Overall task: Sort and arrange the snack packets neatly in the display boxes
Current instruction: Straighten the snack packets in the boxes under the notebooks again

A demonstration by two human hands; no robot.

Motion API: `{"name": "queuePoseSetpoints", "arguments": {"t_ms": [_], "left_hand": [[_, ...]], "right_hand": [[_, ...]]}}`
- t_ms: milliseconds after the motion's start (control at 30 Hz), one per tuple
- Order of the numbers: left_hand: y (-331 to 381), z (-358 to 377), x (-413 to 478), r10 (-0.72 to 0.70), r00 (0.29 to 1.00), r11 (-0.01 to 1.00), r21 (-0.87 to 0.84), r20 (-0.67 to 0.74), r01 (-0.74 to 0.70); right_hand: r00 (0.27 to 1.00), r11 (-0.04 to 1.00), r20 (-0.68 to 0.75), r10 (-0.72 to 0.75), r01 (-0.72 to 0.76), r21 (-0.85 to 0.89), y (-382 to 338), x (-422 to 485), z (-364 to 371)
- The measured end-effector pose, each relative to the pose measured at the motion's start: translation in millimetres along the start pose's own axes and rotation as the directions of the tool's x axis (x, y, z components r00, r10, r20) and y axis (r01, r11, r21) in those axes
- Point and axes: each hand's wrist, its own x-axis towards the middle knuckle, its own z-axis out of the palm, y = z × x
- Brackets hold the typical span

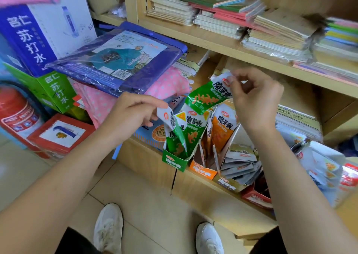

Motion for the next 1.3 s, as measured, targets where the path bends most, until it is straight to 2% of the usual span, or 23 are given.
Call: {"name": "queuePoseSetpoints", "arguments": {"t_ms": [67,133,233,333,433,533,667,767,833,933,1000,1067,1167,1233,1300], "left_hand": [[-1,-1,-1,0.035,0.999,0.999,0.011,0.037,-0.035],[-5,2,0,0.130,0.991,0.982,0.138,0.029,-0.133],[-11,9,4,0.267,0.964,0.945,0.197,-0.004,-0.261],[-16,17,16,0.326,0.942,0.916,0.274,-0.080,-0.294],[-15,26,25,0.299,0.949,0.937,0.220,-0.101,-0.272],[-17,33,33,0.336,0.931,0.928,0.222,-0.145,-0.300],[-11,42,39,0.415,0.880,0.899,0.255,-0.231,-0.357],[-3,51,42,0.472,0.841,0.877,0.243,-0.267,-0.415],[-4,55,44,0.470,0.853,0.876,0.238,-0.226,-0.420],[-6,55,43,0.441,0.885,0.889,0.211,-0.149,-0.407],[-6,51,42,0.400,0.911,0.902,0.214,-0.095,-0.374],[-8,43,39,0.303,0.951,0.911,0.311,-0.055,-0.272],[-18,32,31,0.148,0.989,0.836,0.531,0.022,-0.137],[-26,29,27,0.101,0.989,0.800,0.582,0.106,-0.144],[-30,27,25,0.118,0.977,0.792,0.577,0.175,-0.199]], "right_hand": [[0.998,0.999,0.061,-0.008,0.011,-0.040,4,-2,4],[0.991,0.999,0.130,-0.011,0.018,-0.051,7,-5,9],[0.980,0.997,0.196,-0.041,0.054,-0.063,4,-12,16],[0.959,0.995,0.276,-0.055,0.077,-0.068,2,-19,24],[0.895,0.999,0.447,0.015,-0.026,0.019,12,-19,27],[0.808,0.987,0.587,0.053,-0.131,0.090,23,-19,24],[0.711,0.885,0.682,0.168,-0.413,0.212,35,-20,22],[0.673,0.811,0.721,0.164,-0.508,0.289,32,-20,18],[0.702,0.807,0.699,0.136,-0.488,0.332,28,-21,17],[0.812,0.928,0.580,0.066,-0.263,0.264,30,-24,23],[0.851,0.953,0.522,0.059,-0.203,0.224,33,-25,27],[0.891,0.950,0.445,0.088,-0.210,0.233,32,-23,26],[0.942,0.911,0.290,0.167,-0.260,0.321,30,-15,19],[0.957,0.862,0.201,0.210,-0.278,0.423,27,-10,14],[0.957,0.816,0.172,0.232,-0.288,0.502,25,-9,12]]}}
